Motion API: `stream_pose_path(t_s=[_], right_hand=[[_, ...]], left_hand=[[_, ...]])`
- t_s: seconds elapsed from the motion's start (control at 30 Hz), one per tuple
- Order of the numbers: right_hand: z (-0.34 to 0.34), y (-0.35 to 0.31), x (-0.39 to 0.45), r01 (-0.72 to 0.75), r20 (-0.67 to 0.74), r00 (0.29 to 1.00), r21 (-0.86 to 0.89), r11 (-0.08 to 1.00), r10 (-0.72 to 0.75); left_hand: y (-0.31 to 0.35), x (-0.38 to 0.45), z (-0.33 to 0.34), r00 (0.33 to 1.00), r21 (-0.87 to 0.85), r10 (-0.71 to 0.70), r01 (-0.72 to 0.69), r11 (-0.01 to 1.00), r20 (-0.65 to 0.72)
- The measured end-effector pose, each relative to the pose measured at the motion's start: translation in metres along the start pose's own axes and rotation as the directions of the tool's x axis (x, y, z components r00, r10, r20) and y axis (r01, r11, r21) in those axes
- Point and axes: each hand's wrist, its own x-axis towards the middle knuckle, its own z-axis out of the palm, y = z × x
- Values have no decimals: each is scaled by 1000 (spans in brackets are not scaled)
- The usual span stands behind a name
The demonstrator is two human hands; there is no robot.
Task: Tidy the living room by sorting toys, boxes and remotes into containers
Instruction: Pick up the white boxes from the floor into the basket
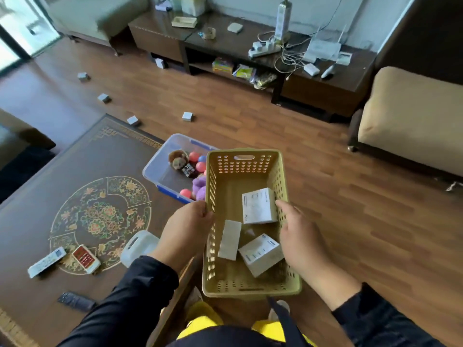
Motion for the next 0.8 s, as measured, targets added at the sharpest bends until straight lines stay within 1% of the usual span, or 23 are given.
stream_pose_path(t_s=[0.1, 0.2, 0.27, 0.37, 0.53, 0.63, 0.73, 0.8], right_hand=[[-36, 26, 5, 16, -10, 1000, -38, 999, -16], [-69, 48, 15, 17, -14, 1000, -75, 997, -18], [-88, 63, 23, 1, -40, 999, -79, 997, -4], [-99, 75, 32, -39, -48, 998, -53, 998, 37], [-107, 80, 60, -70, -24, 997, -35, 997, 70], [-116, 74, 85, -81, -51, 996, -32, 996, 79], [-126, 64, 114, -72, -96, 993, -43, 996, 67], [-133, 58, 134, -75, -133, 989, -32, 997, 70]], left_hand=[[40, -1, 29, 1000, 10, -15, 15, 1000, -15], [77, 3, 51, 1000, -24, -5, 4, 1000, -25], [99, 7, 63, 1000, -44, 17, -18, 999, -23], [115, 14, 68, 999, -52, 33, -33, 998, 0], [136, 46, 63, 999, 15, 21, -22, 1000, 40], [148, 75, 52, 999, 95, 38, -40, 995, 25], [164, 103, 36, 993, 49, 101, -103, 993, 57], [177, 121, 25, 990, 62, 136, -139, 988, 48]])
